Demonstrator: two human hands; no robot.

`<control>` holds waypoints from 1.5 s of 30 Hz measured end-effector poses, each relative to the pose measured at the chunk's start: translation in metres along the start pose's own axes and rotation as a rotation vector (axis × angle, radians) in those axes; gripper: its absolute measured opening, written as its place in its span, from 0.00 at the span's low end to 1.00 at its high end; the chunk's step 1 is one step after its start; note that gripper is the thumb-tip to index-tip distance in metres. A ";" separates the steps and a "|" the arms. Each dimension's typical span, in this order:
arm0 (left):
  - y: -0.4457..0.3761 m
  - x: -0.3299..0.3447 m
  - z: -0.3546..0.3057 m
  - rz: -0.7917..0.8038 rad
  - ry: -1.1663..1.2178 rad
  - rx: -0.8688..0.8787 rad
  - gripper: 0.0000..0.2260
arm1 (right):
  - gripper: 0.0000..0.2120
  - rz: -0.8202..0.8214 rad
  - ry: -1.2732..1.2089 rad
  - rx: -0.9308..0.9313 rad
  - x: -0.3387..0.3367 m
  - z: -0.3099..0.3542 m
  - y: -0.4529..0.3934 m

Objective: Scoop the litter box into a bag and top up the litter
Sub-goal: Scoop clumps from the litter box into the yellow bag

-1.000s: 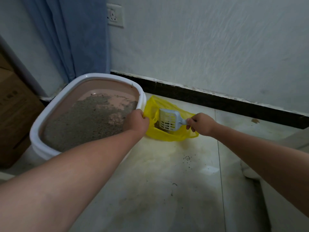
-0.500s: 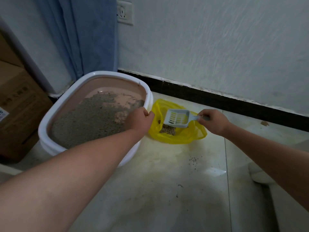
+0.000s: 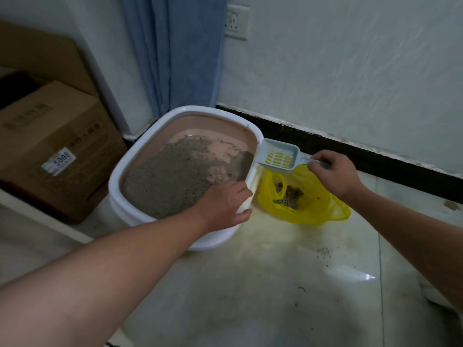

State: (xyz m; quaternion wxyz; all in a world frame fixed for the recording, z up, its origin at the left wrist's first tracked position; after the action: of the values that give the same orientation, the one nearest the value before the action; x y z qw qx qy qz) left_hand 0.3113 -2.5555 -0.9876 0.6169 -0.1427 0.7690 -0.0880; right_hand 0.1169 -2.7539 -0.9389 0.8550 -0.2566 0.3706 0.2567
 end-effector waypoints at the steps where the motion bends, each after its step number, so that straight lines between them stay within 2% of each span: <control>1: 0.007 -0.004 0.007 0.014 -0.005 -0.013 0.15 | 0.08 0.002 -0.009 -0.017 0.008 0.008 -0.004; 5: 0.042 -0.021 0.041 0.062 -0.042 -0.033 0.15 | 0.07 0.065 0.023 -0.085 0.046 0.041 -0.019; 9: 0.078 -0.038 0.076 0.106 -0.047 -0.068 0.20 | 0.07 0.190 0.205 -0.176 0.081 0.058 -0.030; 12: 0.099 -0.046 0.095 0.169 -0.051 -0.118 0.23 | 0.09 0.196 0.365 -0.273 0.096 0.067 -0.041; 18: 0.125 -0.051 0.112 0.128 -0.053 -0.081 0.16 | 0.12 0.264 0.717 -0.354 0.128 0.074 -0.066; 23: 0.129 -0.052 0.118 0.090 -0.076 -0.117 0.15 | 0.10 0.453 0.890 -0.342 0.144 0.092 -0.085; 27: 0.132 -0.054 0.124 0.058 -0.104 -0.120 0.16 | 0.09 0.545 0.842 -0.365 0.159 0.101 -0.094; 32: 0.132 -0.059 0.127 0.023 -0.196 -0.072 0.15 | 0.15 0.665 0.715 -0.495 0.181 0.114 -0.100; 39: 0.131 -0.057 0.130 0.058 -0.131 -0.101 0.16 | 0.13 0.902 0.614 -0.727 0.205 0.133 -0.079; 45: 0.130 -0.059 0.129 0.033 -0.146 -0.095 0.16 | 0.14 0.896 0.451 -0.797 0.204 0.139 -0.059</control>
State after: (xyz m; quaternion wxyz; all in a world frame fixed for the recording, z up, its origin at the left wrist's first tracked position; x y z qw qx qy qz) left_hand 0.4344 -2.4086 -1.0024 0.6651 -0.1651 0.7277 -0.0303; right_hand 0.3448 -2.6598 -0.9979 0.4047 -0.4229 0.4888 0.6469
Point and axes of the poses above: each hand's wrist, its own y-axis away from the middle knuckle, its own x-axis out of the palm, z = x × y, the point moved 3 cm from there along -y, towards the middle knuckle, and after that the axes turned 14 degrees about -x, right-handed, at the moved point
